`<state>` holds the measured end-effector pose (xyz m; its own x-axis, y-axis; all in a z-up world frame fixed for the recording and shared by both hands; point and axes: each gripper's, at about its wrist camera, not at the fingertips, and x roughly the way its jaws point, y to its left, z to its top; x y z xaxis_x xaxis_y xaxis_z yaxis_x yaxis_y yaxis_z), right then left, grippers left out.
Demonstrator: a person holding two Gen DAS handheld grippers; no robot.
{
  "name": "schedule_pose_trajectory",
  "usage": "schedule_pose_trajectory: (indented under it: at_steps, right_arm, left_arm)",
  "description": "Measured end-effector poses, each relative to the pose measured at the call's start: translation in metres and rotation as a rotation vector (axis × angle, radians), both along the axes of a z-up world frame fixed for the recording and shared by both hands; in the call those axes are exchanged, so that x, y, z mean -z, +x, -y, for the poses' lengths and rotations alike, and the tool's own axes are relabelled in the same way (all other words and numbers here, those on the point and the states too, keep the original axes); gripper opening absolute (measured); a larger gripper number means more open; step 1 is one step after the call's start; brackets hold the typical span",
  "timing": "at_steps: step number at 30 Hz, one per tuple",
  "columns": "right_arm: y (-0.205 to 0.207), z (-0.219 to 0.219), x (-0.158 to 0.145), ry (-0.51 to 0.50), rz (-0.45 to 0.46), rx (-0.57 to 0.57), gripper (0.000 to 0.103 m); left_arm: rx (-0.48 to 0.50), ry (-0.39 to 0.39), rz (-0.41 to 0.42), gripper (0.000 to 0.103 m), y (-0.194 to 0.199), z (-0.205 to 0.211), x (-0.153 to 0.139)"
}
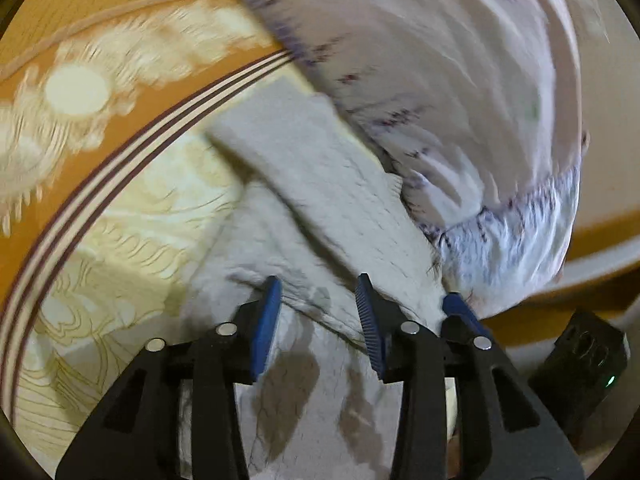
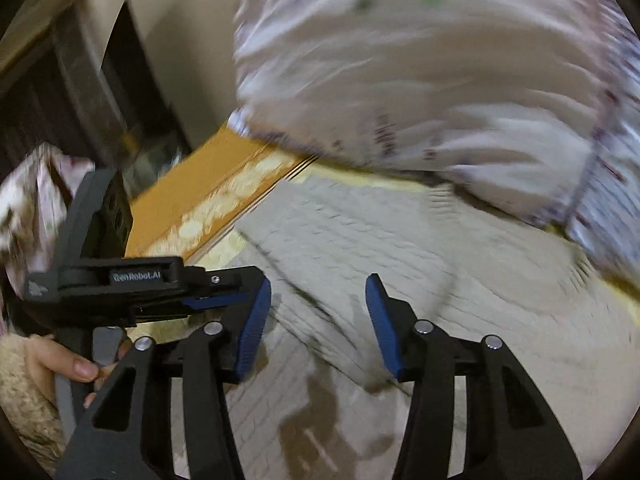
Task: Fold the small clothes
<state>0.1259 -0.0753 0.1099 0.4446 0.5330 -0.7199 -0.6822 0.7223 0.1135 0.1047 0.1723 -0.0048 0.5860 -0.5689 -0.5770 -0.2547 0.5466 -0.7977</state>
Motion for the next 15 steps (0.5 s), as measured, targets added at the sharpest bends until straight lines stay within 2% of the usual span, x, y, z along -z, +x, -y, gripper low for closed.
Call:
schedule_pose_trajectory:
  at_steps: [2, 4, 5, 8, 10, 11, 13, 15]
  right_arm:
    - [0.001, -0.02, 0.007, -0.059, 0.013, -0.043, 0.047]
    - [0.001, -0.035, 0.014, -0.114, 0.029, -0.076, 0.047]
    - [0.0, -0.042, 0.018, -0.149, 0.048, -0.091, 0.046]
    - [0.0, -0.05, 0.031, -0.239, 0.095, -0.092, 0.04]
    - [0.004, -0.051, 0.039, -0.277, 0.097, -0.08, 0.029]
    - [0.006, -0.049, 0.042, -0.285, 0.102, -0.083, 0.027]
    - [0.003, -0.047, 0.042, -0.285, 0.138, -0.083, 0.011]
    - [0.005, -0.041, 0.036, -0.253, 0.158, -0.04, 0.006]
  left_arm:
    - [-0.006, -0.012, -0.002, 0.039, 0.0, -0.002, 0.001]
    - [0.012, 0.02, -0.003, 0.039, 0.001, 0.0, -0.001]
    - [0.014, 0.033, -0.008, 0.034, 0.003, 0.003, -0.002]
    - [0.006, 0.024, -0.019, 0.03, 0.002, 0.0, 0.002]
    - [0.001, 0.024, -0.029, 0.026, 0.002, -0.001, 0.004]
    - [0.001, 0.026, -0.03, 0.025, 0.001, -0.002, 0.005]
    - [-0.003, 0.025, -0.036, 0.022, 0.0, -0.003, 0.007]
    - [-0.008, 0.022, -0.046, 0.019, 0.001, -0.005, 0.008]
